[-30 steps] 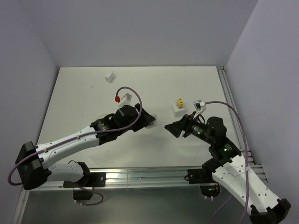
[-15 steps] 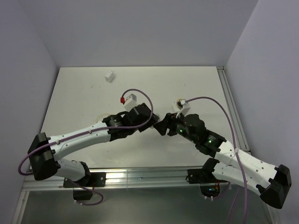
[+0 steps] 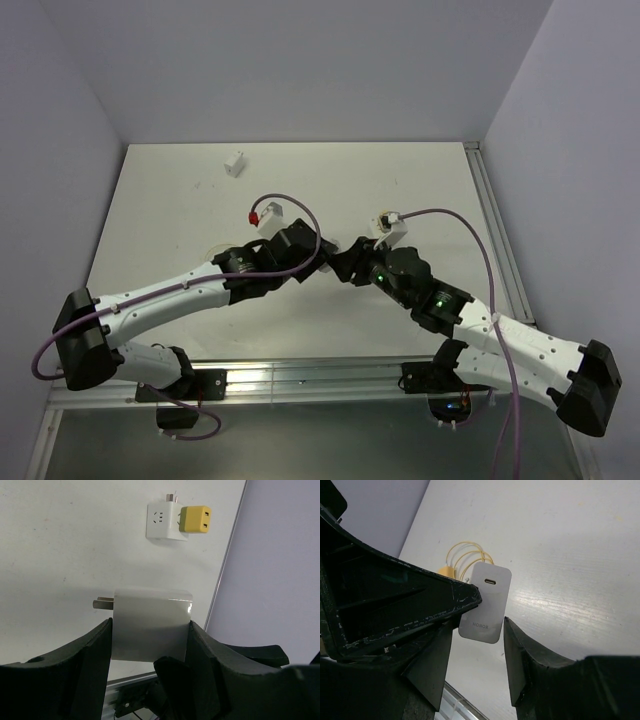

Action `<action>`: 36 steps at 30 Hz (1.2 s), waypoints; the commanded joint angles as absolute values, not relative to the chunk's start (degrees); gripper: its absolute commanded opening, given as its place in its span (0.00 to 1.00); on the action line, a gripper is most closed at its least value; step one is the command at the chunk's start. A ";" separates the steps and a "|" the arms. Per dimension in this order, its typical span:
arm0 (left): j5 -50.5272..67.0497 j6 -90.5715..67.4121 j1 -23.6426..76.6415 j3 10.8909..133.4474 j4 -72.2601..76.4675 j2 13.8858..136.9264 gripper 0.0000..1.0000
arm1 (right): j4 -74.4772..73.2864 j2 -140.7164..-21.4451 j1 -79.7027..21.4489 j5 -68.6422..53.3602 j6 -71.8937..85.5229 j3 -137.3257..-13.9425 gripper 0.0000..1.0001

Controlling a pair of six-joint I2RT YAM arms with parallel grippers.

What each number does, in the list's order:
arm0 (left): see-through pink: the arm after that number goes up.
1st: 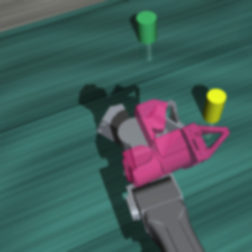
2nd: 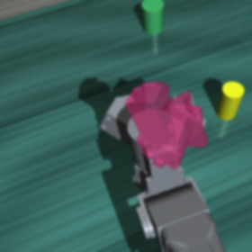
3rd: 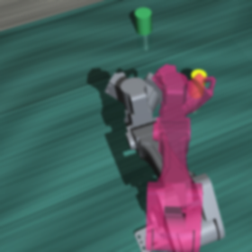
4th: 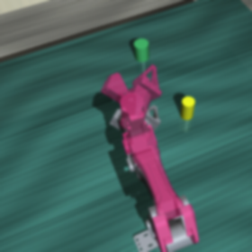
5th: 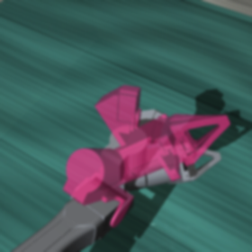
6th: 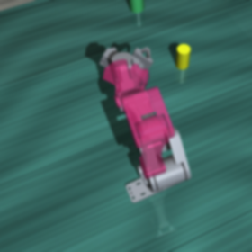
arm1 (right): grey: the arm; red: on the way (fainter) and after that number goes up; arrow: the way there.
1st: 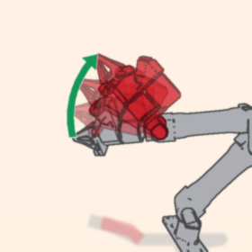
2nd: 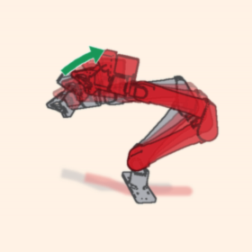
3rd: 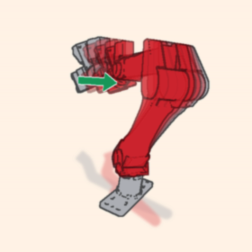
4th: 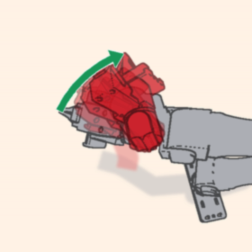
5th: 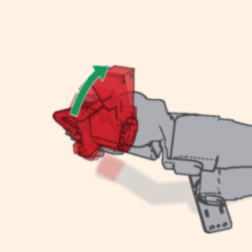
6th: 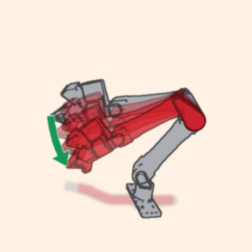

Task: Insert the plug
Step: Adjust the plug.

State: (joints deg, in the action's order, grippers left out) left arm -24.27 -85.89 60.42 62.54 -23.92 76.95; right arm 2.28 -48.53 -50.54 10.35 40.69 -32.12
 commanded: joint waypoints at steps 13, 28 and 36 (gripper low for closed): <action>-26.97 -78.41 60.38 61.00 -19.15 70.76 0.92 | 3.00 -47.56 -51.07 13.88 42.80 -30.68 0.00; 3.12 -44.39 55.29 35.25 14.12 45.26 0.84 | -5.91 -27.34 -42.74 -15.13 32.97 -30.67 0.00; 20.31 -44.21 54.49 35.07 23.38 49.48 0.86 | 3.16 -24.43 -38.58 -31.37 32.60 -29.27 0.00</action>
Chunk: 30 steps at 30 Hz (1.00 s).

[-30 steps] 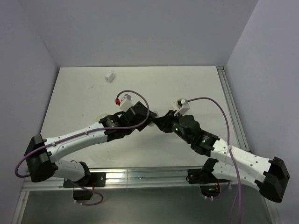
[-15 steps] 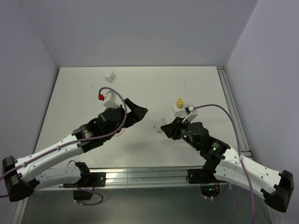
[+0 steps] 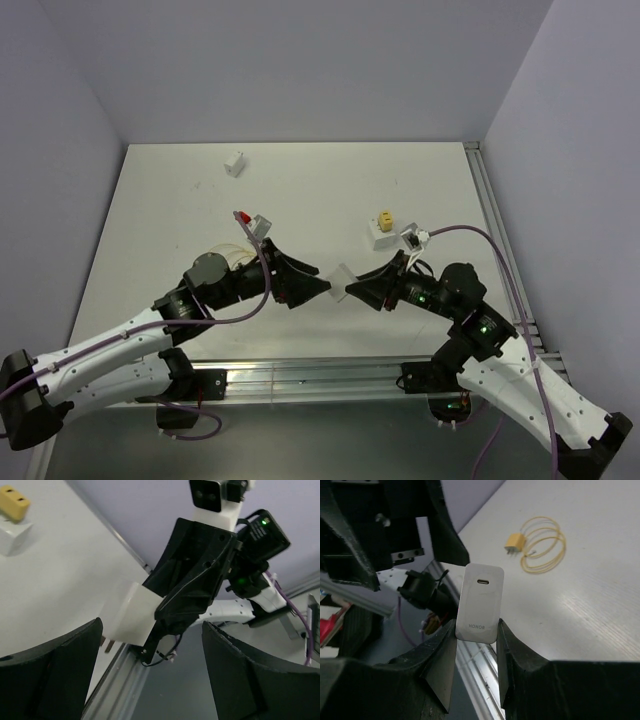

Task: Insert the plug
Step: Adjust the plug.

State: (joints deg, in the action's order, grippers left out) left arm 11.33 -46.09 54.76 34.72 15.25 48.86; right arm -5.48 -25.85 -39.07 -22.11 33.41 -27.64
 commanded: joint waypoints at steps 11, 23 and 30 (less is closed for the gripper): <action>23.20 -45.96 54.49 33.31 27.33 50.54 0.74 | 7.99 -23.03 -38.23 -30.76 35.33 -28.30 0.00; 26.89 -50.62 54.49 33.13 33.65 54.22 0.38 | 11.60 -24.61 -38.14 -29.97 37.18 -27.95 0.00; 28.56 -50.89 54.32 34.97 32.01 55.63 0.00 | 10.56 -26.45 -38.06 -31.11 35.61 -28.91 0.01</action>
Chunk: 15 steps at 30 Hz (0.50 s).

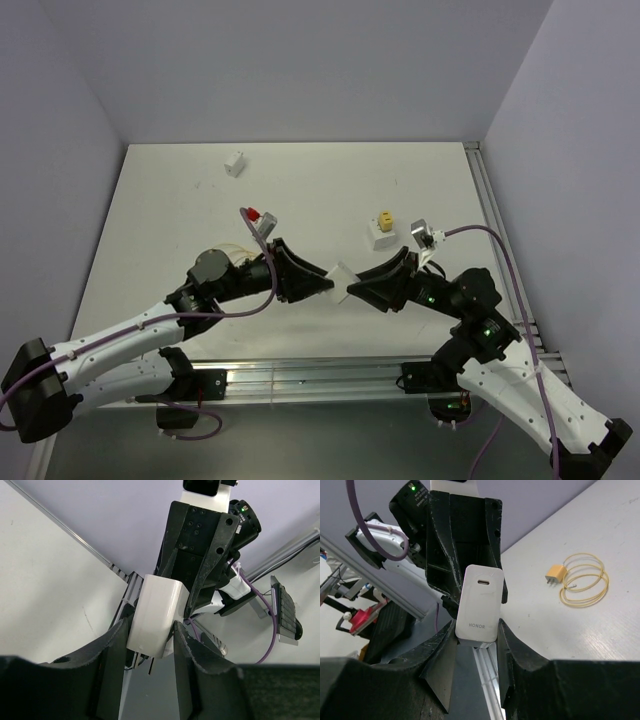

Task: Insert the plug
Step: Adjust the plug.

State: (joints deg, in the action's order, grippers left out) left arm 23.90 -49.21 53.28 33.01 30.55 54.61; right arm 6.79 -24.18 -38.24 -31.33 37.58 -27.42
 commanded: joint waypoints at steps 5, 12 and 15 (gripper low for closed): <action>28.39 -44.32 53.97 40.41 21.29 57.39 0.00 | 1.07 -30.93 -37.97 -33.40 29.98 -34.27 0.55; 28.04 -37.88 53.61 43.68 10.46 57.40 0.00 | -2.29 -34.63 -36.12 -39.10 29.09 -36.30 0.53; 28.47 -37.79 52.65 43.07 10.20 56.17 0.00 | -0.27 -34.54 -35.42 -43.76 29.88 -34.46 0.52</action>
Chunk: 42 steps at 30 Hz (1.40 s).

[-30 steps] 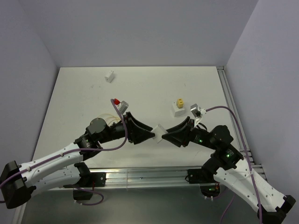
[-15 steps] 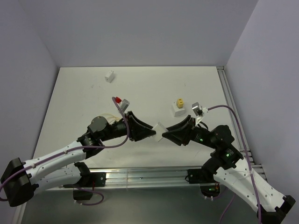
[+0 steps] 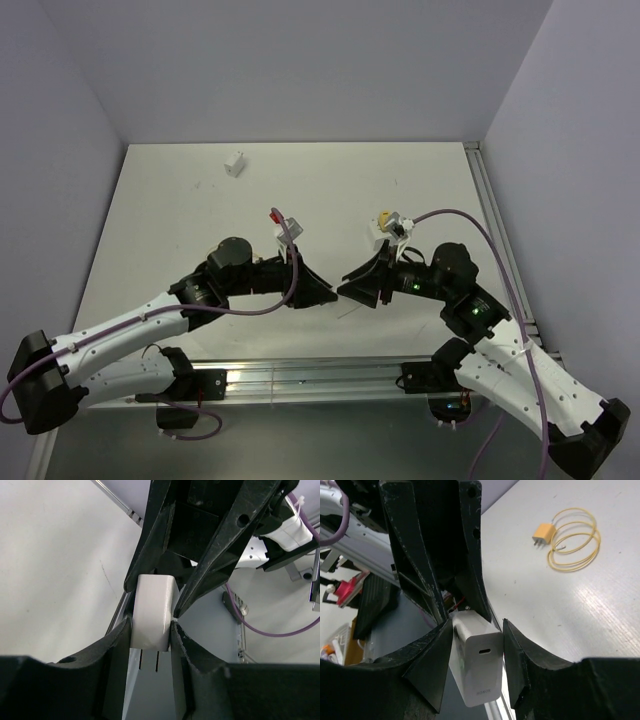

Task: Insert the plug
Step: Adjust the plug.

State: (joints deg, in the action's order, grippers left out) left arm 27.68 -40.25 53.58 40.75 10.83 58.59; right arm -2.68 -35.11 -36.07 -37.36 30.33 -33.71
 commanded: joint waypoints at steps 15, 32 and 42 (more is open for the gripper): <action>33.31 -39.46 49.92 41.40 14.68 55.81 0.00 | 8.17 -34.98 -31.29 -52.03 33.84 -27.95 0.62; 36.82 -41.31 49.13 40.60 19.16 54.75 0.00 | 24.07 -39.28 -29.44 -58.79 42.54 -23.38 0.65; 36.84 -40.79 49.22 41.74 18.12 56.51 0.05 | 29.46 -39.38 -29.53 -58.99 45.80 -23.02 0.00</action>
